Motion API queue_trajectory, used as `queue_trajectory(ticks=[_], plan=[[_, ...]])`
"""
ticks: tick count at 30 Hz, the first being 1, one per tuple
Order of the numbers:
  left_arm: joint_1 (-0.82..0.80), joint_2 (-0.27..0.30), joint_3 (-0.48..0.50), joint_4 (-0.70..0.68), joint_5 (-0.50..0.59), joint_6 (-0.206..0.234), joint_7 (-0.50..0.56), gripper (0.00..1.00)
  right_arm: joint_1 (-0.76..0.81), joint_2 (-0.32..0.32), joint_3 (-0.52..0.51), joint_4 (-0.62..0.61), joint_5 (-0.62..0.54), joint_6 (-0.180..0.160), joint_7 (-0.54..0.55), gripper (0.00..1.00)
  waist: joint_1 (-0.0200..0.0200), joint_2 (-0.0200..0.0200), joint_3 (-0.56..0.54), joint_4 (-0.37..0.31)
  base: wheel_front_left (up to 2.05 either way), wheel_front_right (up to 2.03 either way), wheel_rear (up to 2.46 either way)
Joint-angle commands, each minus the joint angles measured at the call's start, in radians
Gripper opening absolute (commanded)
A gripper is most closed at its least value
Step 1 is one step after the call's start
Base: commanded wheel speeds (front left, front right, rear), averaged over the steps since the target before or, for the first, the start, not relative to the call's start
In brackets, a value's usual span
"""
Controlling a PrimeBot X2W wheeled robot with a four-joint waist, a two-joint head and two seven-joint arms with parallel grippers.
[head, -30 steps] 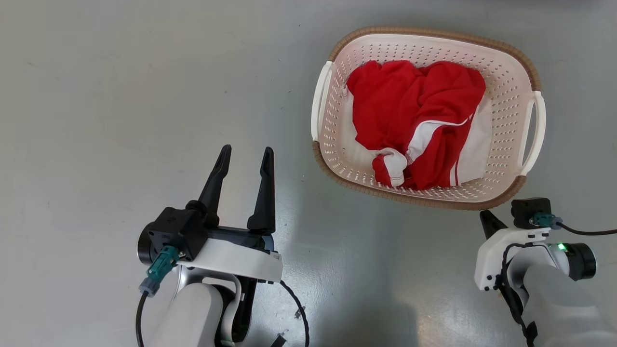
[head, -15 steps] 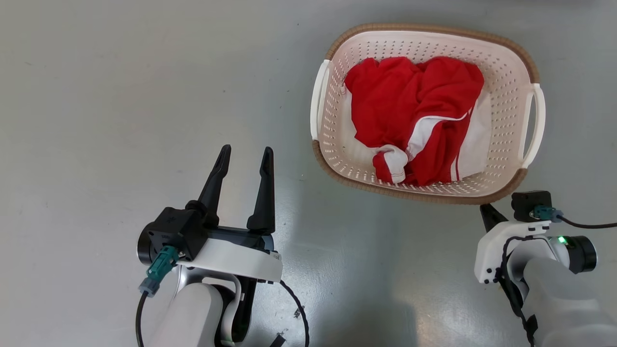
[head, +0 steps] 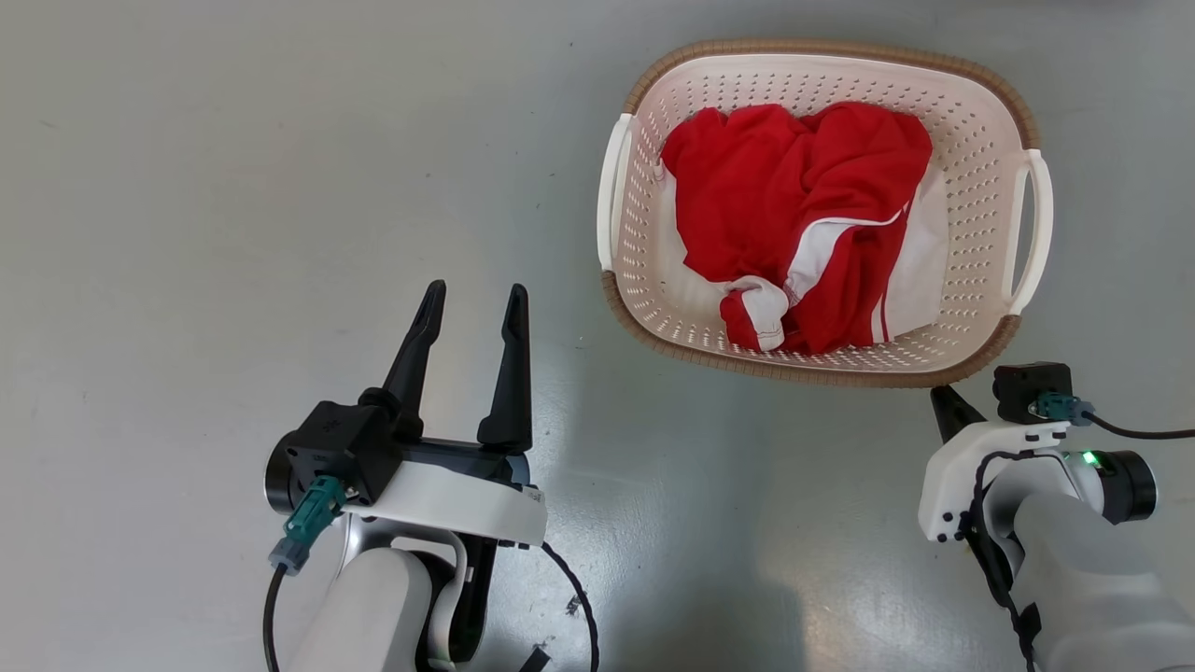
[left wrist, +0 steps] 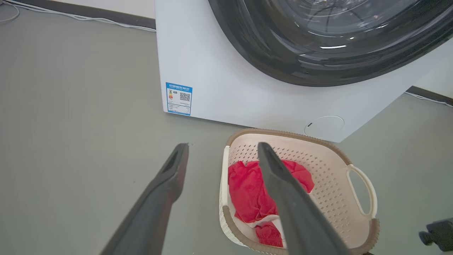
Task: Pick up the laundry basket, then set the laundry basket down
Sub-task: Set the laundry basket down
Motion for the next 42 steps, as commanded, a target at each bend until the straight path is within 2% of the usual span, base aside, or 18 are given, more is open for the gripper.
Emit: queue_trajectory(ticks=[1, 10, 17, 24, 32, 33, 35, 37, 38, 40, 42], plan=[[-0.003, 0.012, 0.03, -0.026, 0.004, 0.01, -0.005, 1.0, 0.025, 0.017, 0.024, -0.006, 0.006, 0.006, -0.02, 0.0, 0.0, 0.0, 0.0, -0.001, 0.0, 0.0, 0.0], [-0.003, 0.012, 0.034, -0.017, 0.006, 0.009, -0.005, 1.0, 0.039, 0.033, 0.038, -0.005, 0.015, 0.006, -0.012, 0.0, 0.0, 0.0, -0.011, -0.017, 0.0, 0.0, 0.0], [-0.008, 0.013, 0.047, 0.013, -0.002, 0.001, -0.005, 1.0, 0.079, 0.049, 0.063, -0.005, 0.021, 0.006, -0.003, 0.0, 0.0, 0.0, -0.063, -0.049, 0.0, 0.0, 0.0], [0.0, 0.013, 0.066, 0.064, -0.042, -0.013, -0.005, 1.0, 0.128, 0.072, 0.093, -0.005, 0.039, 0.006, -0.006, 0.0, 0.0, 0.0, -0.161, -0.087, 0.0, 0.0, 0.0], [0.044, 0.012, 0.108, 0.13, -0.082, -0.027, -0.005, 1.0, 0.194, 0.093, 0.125, -0.026, 0.069, 0.006, -0.024, 0.0, 0.0, 0.0, -0.32, -0.128, 0.0, 0.0, 0.0], [0.052, 0.012, 0.114, 0.14, -0.085, -0.029, -0.005, 1.0, 0.201, 0.094, 0.128, -0.03, 0.069, 0.006, -0.025, 0.09, 0.0, 0.0, -0.342, -0.134, 0.0, 0.0, 0.0], [0.069, 0.012, 0.125, 0.16, -0.091, -0.033, -0.005, 1.0, 0.218, 0.095, 0.133, -0.038, 0.07, 0.006, -0.028, 0.39, 0.0, 0.0, -0.386, -0.144, 0.0, 0.0, 0.0], [0.084, 0.012, 0.134, 0.178, -0.094, -0.037, -0.005, 1.0, 0.233, 0.096, 0.138, -0.048, 0.068, 0.006, -0.029, 0.54, 0.0, 0.0, -0.427, -0.152, 0.0, 0.0, 0.0], [0.091, 0.012, 0.138, 0.186, -0.095, -0.039, -0.005, 1.0, 0.24, 0.094, 0.138, -0.058, 0.065, 0.006, -0.029, 0.67, 0.0, 0.0, -0.446, -0.156, 0.0, 0.0, 0.0], [0.103, 0.012, 0.149, 0.193, -0.104, -0.046, -0.005, 1.0, 0.256, 0.088, 0.133, -0.08, 0.062, 0.006, -0.03, 0.78, 0.0, 0.0, -0.479, -0.161, 0.0, 0.0, 0.0], [0.116, 0.012, 0.156, 0.202, -0.111, -0.049, -0.005, 1.0, 0.271, 0.082, 0.125, -0.103, 0.056, 0.006, -0.03, 0.99, 0.0, 0.0, -0.505, -0.164, 0.0, 0.0, 0.0]])
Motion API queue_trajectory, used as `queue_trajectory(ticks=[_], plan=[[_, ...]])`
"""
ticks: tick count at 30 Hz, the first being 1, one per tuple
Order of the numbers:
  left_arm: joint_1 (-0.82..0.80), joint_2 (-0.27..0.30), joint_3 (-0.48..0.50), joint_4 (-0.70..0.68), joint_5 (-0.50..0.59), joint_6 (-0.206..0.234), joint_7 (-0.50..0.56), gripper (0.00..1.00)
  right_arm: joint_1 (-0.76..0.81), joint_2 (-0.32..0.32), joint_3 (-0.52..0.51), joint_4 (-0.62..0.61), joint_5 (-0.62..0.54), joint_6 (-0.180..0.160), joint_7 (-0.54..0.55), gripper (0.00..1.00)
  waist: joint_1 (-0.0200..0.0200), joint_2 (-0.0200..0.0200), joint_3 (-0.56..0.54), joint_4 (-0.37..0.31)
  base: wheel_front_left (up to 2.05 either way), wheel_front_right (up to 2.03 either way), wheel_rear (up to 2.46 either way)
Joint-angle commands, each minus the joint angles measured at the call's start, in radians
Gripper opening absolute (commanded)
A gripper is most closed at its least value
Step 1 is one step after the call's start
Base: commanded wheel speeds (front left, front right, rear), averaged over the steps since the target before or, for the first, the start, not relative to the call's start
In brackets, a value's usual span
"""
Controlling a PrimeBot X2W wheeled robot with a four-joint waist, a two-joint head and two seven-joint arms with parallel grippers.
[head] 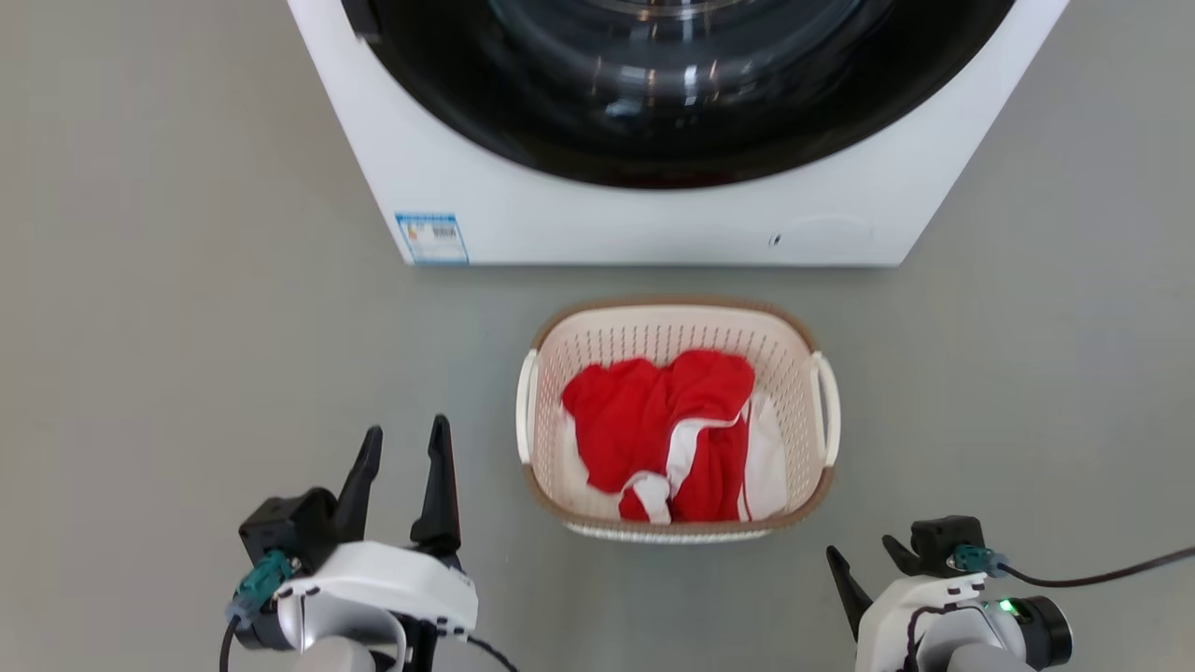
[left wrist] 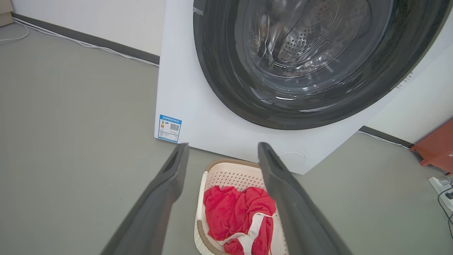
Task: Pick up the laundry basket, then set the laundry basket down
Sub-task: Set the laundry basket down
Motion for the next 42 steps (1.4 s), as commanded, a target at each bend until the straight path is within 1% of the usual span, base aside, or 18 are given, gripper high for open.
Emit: queue_trajectory(ticks=[1, 2, 7, 17, 23, 28, 34, 35, 42], plan=[[0.01, 0.01, 0.034, -0.009, -0.01, -0.009, -0.005, 1.0, 0.031, -0.002, 0.004, -0.04, -0.011, 0.006, -0.016, 1.0, 0.0, -0.0001, -0.073, -0.022, 0.0, 0.0, 0.0], [0.01, 0.01, 0.034, -0.009, -0.01, -0.009, -0.005, 1.0, 0.031, -0.002, 0.004, -0.04, -0.011, 0.006, -0.016, 1.0, 0.0, -0.0001, -0.073, -0.022, 0.0, 0.0, 0.0], [0.026, 0.01, 0.042, 0.006, -0.013, -0.011, -0.005, 1.0, 0.046, -0.022, -0.058, -0.133, -0.026, 0.006, -0.016, 1.0, 0.0, -0.0001, -0.115, -0.026, 0.0, 0.0, 0.0], [0.06, 0.01, 0.055, 0.013, -0.015, -0.004, -0.005, 1.0, 0.085, -0.051, -0.19, -0.343, -0.136, 0.006, -0.016, 1.0, 0.0, -0.0001, -0.176, -0.029, 0.0, 0.0, 0.0], [0.088, 0.01, 0.068, 0.001, -0.004, 0.002, -0.005, 1.0, 0.146, -0.034, -0.237, -0.493, -0.183, 0.006, -0.016, 1.0, 0.0, -0.0001, -0.211, -0.042, 0.0, 0.0, 0.0], [0.115, 0.01, 0.078, -0.006, 0.008, 0.003, -0.005, 1.0, 0.219, -0.017, -0.262, -0.608, -0.187, 0.006, -0.016, 1.0, 0.0, -0.0001, -0.243, -0.053, 0.0, 0.0, 0.0], [0.141, 0.013, 0.092, -0.006, 0.02, 0.004, -0.005, 1.0, 0.297, -0.014, -0.29, -0.713, -0.227, 0.006, -0.016, 1.0, 0.0, -0.0001, -0.27, -0.068, 0.0, 0.0, 0.0], [0.142, 0.013, 0.098, -0.005, 0.022, 0.005, -0.005, 1.0, 0.32, -0.012, -0.308, -0.744, -0.242, 0.006, -0.016, 1.0, 0.0, -0.0001, -0.278, -0.069, 0.0, 0.0, 0.0], [0.144, 0.018, 0.112, -0.007, 0.049, 0.005, -0.005, 1.0, 0.381, -0.002, -0.351, -0.809, -0.277, 0.006, -0.016, 1.0, 0.0, -0.0001, -0.292, -0.08, 0.0, 0.0, 0.0]])
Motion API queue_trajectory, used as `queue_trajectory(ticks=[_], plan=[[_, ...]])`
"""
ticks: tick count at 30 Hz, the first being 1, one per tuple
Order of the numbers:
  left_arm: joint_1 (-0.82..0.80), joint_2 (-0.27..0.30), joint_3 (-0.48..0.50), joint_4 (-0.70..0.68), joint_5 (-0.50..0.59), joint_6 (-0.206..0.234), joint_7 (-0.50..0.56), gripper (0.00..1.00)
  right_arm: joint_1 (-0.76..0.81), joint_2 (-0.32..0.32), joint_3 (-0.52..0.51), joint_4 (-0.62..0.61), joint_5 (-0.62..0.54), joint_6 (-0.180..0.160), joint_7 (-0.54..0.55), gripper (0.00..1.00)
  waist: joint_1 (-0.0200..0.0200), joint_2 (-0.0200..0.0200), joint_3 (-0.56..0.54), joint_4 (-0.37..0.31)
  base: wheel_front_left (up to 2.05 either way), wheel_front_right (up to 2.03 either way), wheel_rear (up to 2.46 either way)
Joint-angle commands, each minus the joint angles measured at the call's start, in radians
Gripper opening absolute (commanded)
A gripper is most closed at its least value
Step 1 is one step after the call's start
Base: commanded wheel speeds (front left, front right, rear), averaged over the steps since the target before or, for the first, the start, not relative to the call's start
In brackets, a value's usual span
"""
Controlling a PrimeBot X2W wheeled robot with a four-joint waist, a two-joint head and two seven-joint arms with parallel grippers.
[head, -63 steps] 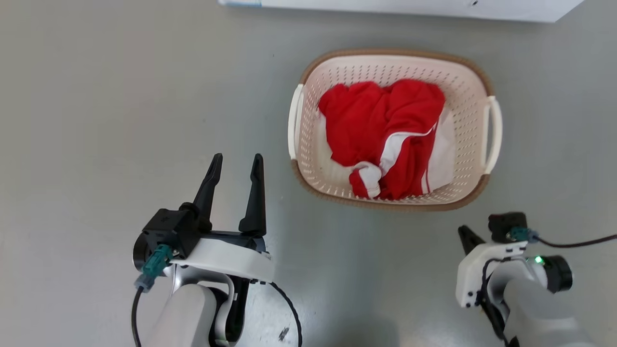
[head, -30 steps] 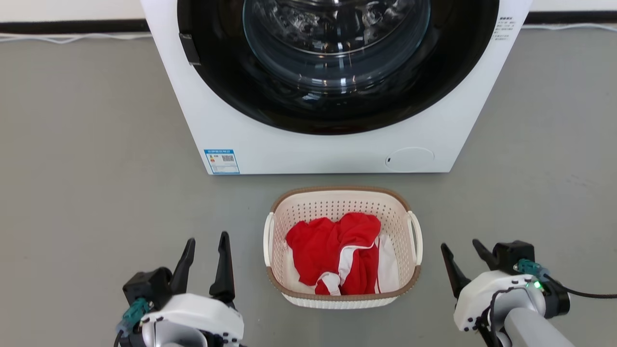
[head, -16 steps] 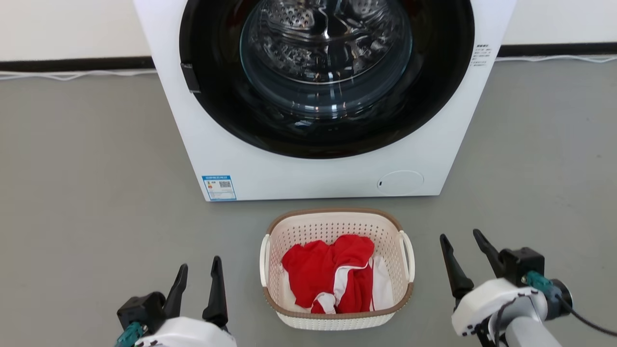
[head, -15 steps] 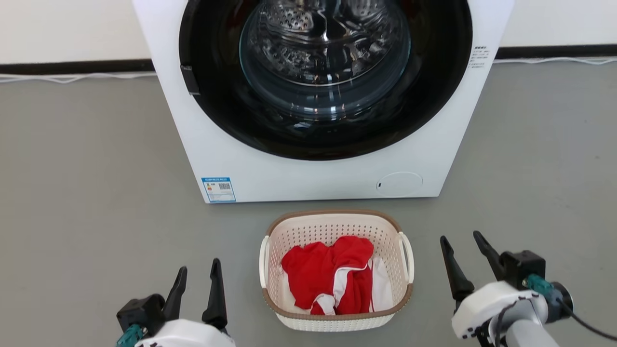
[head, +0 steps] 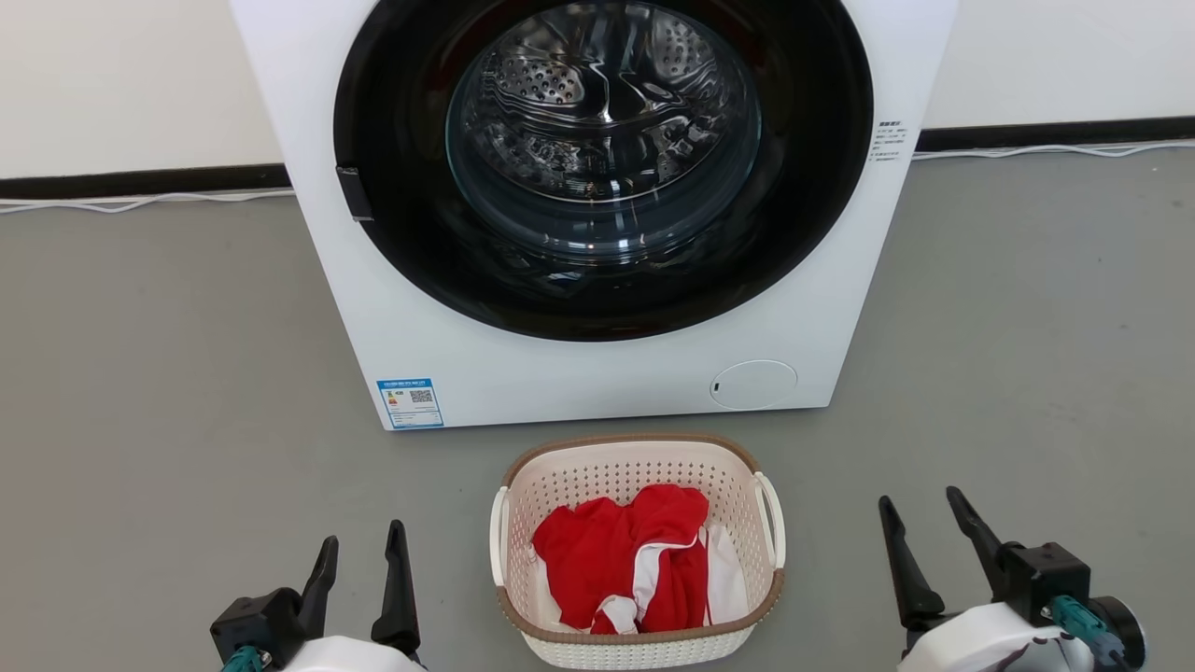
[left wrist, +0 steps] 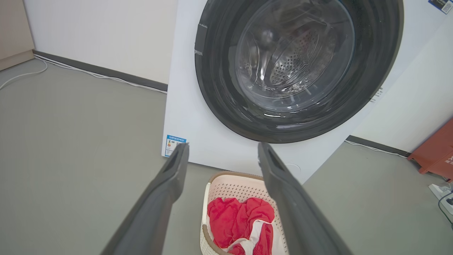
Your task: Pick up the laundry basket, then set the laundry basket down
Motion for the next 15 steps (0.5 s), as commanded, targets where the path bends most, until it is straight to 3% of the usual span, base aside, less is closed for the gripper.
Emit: queue_trajectory(ticks=[1, 15], plan=[[-0.02, 0.008, 0.03, -0.025, 0.015, -0.001, -0.006, 1.0, -0.01, -0.002, 0.011, -0.036, -0.015, 0.006, -0.014, 1.0, 0.0, -0.0001, -0.003, -0.004, 0.0, 0.0, 0.0], [-0.021, 0.029, 0.039, -0.002, 0.052, -0.002, -0.006, 1.0, 0.005, 0.003, -0.026, -0.038, -0.045, 0.006, -0.014, 1.0, 0.0, -0.0001, -0.025, -0.005, 0.0, 0.0, 0.0]])
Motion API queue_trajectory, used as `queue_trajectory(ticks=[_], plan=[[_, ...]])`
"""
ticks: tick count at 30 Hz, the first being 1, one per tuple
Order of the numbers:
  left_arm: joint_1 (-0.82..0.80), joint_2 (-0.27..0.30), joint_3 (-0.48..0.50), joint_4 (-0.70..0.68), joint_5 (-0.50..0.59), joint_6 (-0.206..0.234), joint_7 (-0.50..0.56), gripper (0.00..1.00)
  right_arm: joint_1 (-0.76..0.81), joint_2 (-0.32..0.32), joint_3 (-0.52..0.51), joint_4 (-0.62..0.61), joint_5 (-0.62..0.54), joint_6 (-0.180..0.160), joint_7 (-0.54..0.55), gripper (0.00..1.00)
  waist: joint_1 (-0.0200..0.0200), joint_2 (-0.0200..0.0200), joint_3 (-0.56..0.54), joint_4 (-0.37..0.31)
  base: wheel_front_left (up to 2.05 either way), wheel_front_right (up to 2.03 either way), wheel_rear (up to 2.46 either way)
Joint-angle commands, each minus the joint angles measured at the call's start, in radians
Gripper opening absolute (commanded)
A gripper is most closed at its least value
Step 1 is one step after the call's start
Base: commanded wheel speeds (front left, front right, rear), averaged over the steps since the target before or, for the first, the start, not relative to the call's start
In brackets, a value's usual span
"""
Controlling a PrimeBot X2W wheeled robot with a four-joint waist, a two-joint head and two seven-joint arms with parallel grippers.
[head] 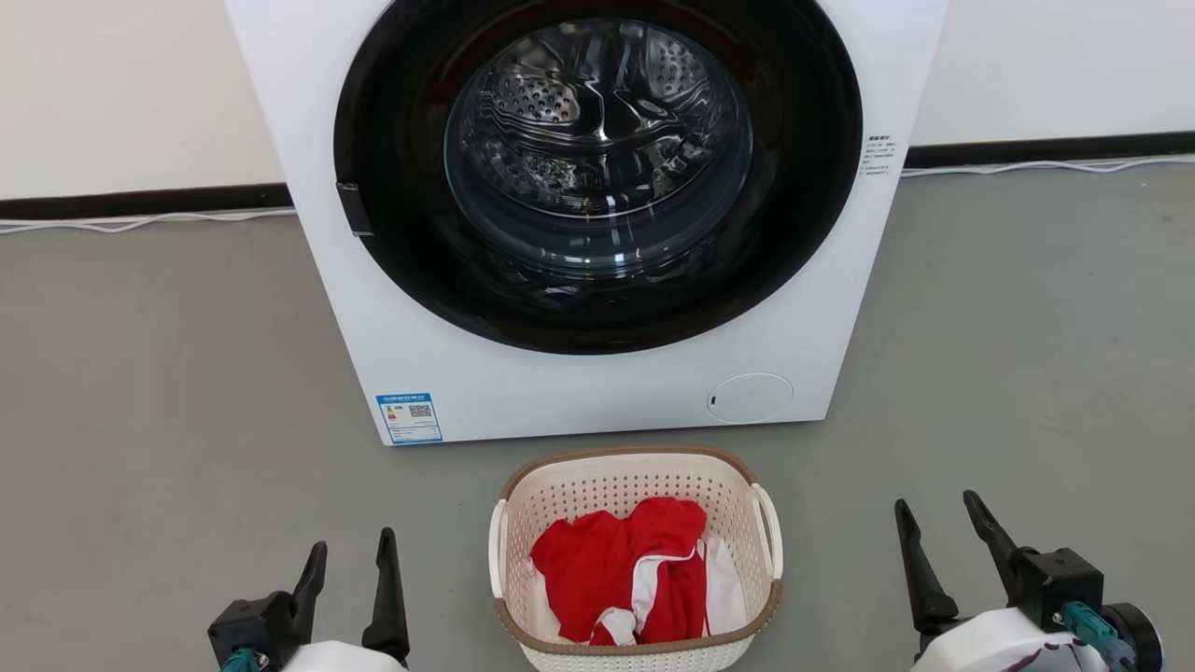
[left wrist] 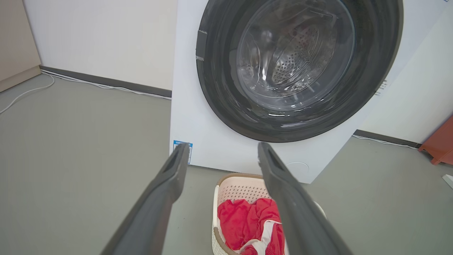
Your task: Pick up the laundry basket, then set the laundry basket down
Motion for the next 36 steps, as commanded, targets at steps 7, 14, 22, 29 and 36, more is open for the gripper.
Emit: queue_trajectory(ticks=[7, 14, 22, 29, 36], plan=[[0.016, -0.007, -0.001, 0.039, -0.001, -0.001, 0.002, 0.0, 0.014, 0.007, 0.0, 0.031, 0.002, -0.001, 0.002, 0.0, 0.0, -0.0001, -0.001, 0.002, 0.0, 0.0, 0.0], [0.01, -0.009, 0.014, 0.041, -0.067, -0.012, 0.024, 0.0, 0.008, 0.009, -0.012, 0.031, 0.083, -0.001, 0.03, 0.0, 0.0023, -0.0001, -0.001, 0.003, 0.0, 0.0, 0.0], [0.002, -0.01, 0.027, 0.033, -0.146, -0.025, 0.046, 0.0, 0.008, 0.01, -0.009, 0.012, 0.188, 0.0, 0.048, 0.0, 0.0001, -0.0001, 0.005, 0.005, 0.0, 0.0, 0.0], [-0.006, -0.01, 0.039, 0.027, -0.216, -0.037, 0.066, 0.0, 0.006, 0.011, -0.009, -0.003, 0.277, 0.0, 0.066, 0.0, 0.0001, -0.0001, 0.009, 0.007, 0.0, 0.0, 0.0], [-0.013, -0.011, 0.049, 0.022, -0.275, -0.047, 0.083, 0.0, 0.004, 0.011, -0.011, -0.014, 0.353, 0.0, 0.082, 0.0, 0.0001, -0.0001, 0.011, 0.008, 0.0, 0.0, 0.0]])
